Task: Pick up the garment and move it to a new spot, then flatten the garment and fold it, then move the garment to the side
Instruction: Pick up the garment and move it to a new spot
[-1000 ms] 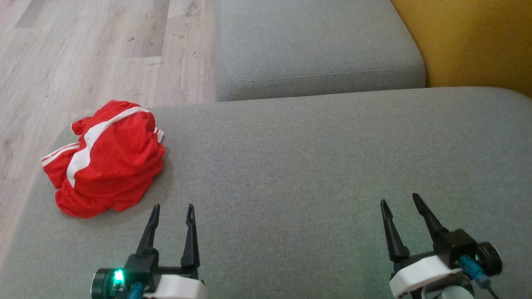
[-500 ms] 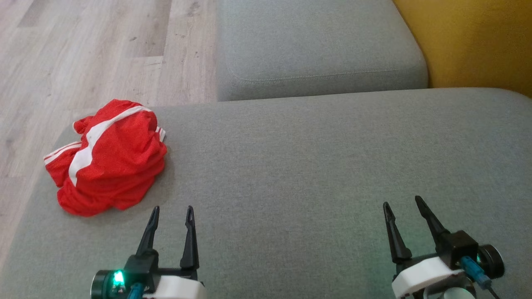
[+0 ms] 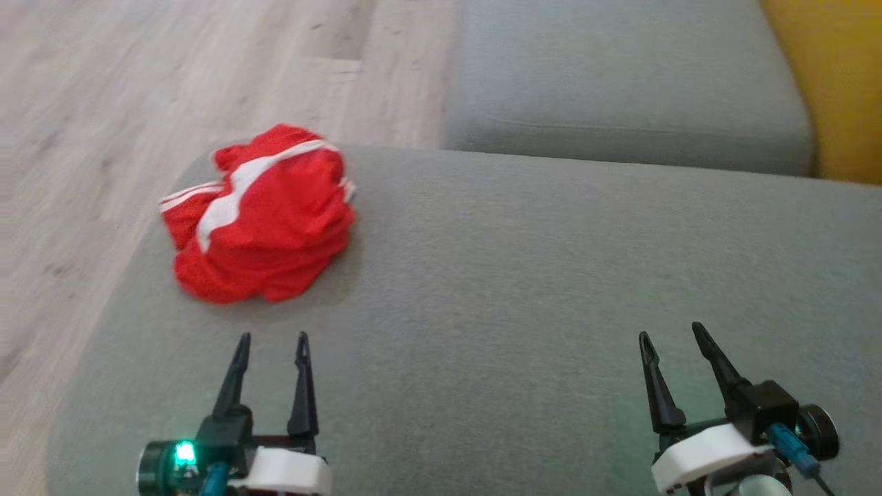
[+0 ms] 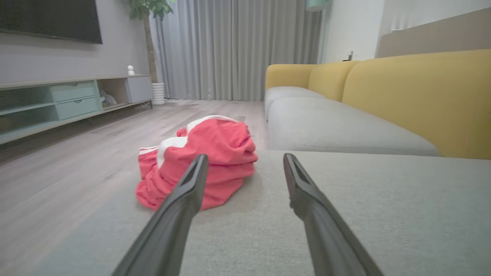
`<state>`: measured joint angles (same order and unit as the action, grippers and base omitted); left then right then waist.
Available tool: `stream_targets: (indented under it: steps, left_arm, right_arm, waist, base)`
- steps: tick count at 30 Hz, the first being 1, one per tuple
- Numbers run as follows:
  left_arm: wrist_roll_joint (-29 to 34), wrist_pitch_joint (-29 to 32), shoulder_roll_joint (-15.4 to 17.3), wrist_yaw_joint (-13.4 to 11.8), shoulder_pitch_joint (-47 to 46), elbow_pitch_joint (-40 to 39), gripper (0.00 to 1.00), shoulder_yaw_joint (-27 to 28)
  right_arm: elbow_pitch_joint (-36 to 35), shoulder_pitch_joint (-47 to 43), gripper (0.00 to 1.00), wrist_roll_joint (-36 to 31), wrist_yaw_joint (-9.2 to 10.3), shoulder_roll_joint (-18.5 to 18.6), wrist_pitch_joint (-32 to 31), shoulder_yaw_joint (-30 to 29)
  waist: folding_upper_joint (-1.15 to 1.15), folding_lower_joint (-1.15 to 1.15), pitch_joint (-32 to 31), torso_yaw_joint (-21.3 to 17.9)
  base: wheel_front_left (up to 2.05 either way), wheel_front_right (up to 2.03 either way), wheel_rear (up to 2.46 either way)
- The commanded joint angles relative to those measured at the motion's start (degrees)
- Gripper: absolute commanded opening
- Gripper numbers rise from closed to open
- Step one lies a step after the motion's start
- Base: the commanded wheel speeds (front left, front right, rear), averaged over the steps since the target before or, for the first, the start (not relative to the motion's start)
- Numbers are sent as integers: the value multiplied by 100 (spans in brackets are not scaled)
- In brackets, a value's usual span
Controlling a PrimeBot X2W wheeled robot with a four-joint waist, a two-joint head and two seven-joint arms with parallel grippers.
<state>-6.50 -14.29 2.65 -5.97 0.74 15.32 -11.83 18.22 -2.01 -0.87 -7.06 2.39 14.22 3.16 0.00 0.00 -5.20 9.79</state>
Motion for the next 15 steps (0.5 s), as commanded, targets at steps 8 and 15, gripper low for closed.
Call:
stream_targets:
  steps: [8, 15]
  left_arm:
    - [123, -71, 23, 54, -300, -188, 100, 359]
    - [245, -71, 23, 125, -340, -272, 100, 471]
  right_arm:
    - [-221, 234, 100, 109, -43, 49, 78, 99]
    - [-232, 218, 100, 60, -43, 49, 78, 134]
  waist:
    - [0, 0, 89, 935]
    - [0, 0, 210, 1384]
  base:
    - [0, 0, 0]
    - [0, 0, 0]
